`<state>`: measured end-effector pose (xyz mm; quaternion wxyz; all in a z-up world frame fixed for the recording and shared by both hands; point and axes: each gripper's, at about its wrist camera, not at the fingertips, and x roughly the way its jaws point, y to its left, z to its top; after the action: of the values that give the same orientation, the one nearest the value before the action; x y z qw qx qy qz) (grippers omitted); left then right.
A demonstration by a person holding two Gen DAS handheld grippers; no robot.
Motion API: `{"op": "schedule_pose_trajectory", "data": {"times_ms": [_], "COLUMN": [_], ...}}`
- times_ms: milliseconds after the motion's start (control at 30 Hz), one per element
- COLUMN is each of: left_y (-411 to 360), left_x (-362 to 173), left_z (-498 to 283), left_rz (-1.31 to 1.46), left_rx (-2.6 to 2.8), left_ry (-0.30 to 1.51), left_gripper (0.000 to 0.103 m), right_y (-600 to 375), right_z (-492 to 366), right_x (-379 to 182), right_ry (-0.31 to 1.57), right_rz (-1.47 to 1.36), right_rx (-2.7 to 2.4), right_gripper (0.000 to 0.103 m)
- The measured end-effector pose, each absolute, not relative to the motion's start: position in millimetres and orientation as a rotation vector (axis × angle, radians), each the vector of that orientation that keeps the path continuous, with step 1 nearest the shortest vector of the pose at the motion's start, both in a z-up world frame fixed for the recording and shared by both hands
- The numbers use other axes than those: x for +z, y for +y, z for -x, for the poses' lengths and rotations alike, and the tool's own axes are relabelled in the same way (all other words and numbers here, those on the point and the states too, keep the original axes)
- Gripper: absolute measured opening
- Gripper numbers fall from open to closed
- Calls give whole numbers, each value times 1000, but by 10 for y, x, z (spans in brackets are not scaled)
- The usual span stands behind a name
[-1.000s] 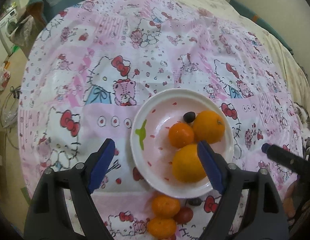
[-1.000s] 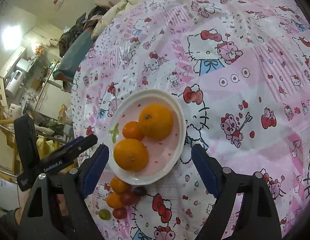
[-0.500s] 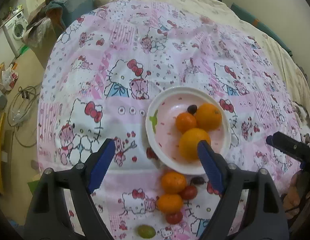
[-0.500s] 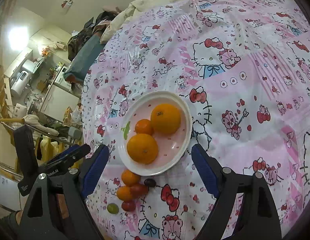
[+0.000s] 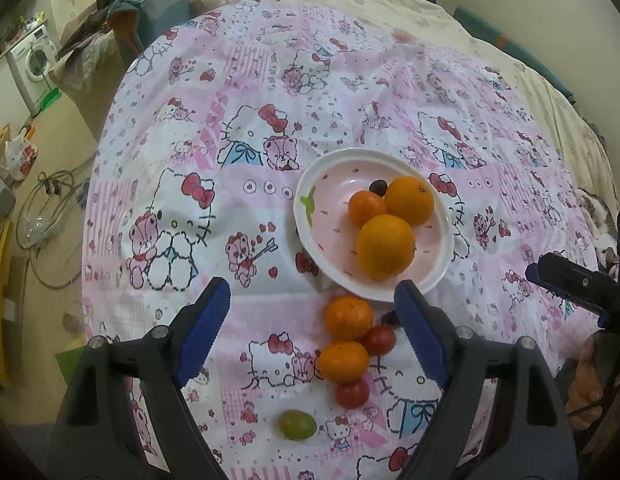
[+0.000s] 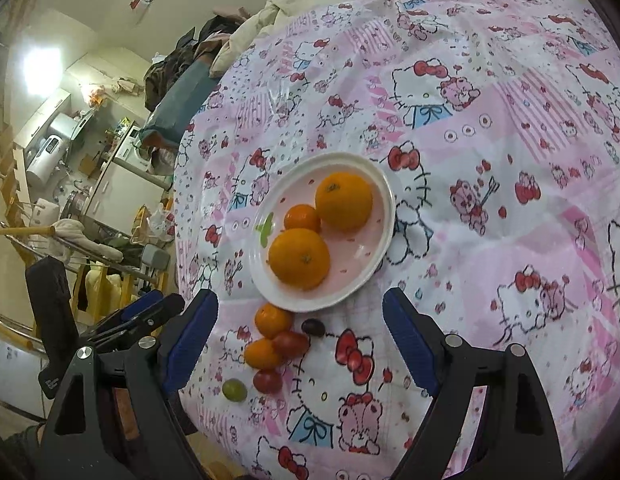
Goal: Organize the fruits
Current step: 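Withdraw both open tools from the plate toward the loose fruit row, then close the right tool around the dark round fruit beside the plate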
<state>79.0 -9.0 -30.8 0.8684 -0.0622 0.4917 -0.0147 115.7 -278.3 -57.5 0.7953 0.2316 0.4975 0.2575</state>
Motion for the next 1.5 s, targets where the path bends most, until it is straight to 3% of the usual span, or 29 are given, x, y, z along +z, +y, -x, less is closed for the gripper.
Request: {"op": "schedule_pose_trajectory", "data": {"times_ms": [967, 1033, 1100, 1167, 1500], "left_y": [258, 258, 260, 265, 324], "left_x": [-618, -628, -633, -637, -624], "left_z": [-711, -708, -706, -692, -620], "left_rz": [251, 249, 251, 250, 236], "left_rx": [93, 94, 88, 87, 83], "left_ry": [1109, 1119, 1126, 1132, 1141], "left_gripper": [82, 82, 82, 82, 82], "right_y": [-2605, -2492, -2382, -2254, -1923], "right_z": [-1152, -1174, -1208, -1247, -1408], "right_x": [-1079, -1149, -1237, -1313, -1623], "right_ry": [1224, 1256, 1293, 1321, 1402], "right_rz": [-520, -493, -494, -467, -383], "right_rx": [486, 505, 538, 547, 484], "right_gripper": [86, 78, 64, 58, 37]}}
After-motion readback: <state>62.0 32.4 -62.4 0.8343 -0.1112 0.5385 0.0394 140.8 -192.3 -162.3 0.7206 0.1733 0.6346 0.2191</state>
